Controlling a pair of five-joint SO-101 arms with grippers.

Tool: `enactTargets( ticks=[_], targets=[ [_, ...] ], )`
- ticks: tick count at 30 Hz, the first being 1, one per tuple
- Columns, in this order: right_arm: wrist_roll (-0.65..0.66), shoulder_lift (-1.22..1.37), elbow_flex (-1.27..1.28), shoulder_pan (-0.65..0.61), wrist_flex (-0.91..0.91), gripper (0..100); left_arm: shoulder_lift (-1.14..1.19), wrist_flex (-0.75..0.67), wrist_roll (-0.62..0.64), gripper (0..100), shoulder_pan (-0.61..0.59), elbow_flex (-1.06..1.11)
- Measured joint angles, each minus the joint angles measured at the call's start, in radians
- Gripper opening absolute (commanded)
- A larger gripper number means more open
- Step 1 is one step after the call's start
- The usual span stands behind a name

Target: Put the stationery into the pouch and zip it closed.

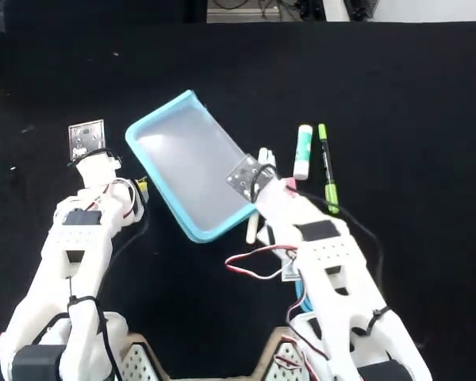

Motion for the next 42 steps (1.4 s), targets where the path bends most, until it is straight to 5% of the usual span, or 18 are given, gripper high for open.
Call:
enactTargets(
  ticks=[17,21,26,42],
  targets=[
    [0.071,0.224,-0.087,0.055,-0.078,15.8,0.0,0.0,0.0,20,0.0,0.0],
    [0.072,0.244,-0.109,0.055,-0.08,1.1,0.0,0.0,0.0,20,0.0,0.0],
    [0.075,0.262,-0.127,0.061,-0.081,1.1,0.0,0.0,0.0,20,0.0,0.0],
    [0.055,0.235,-0.374,0.077,0.253,1.0,0.0,0.0,0.0,20,0.0,0.0]
  ],
)
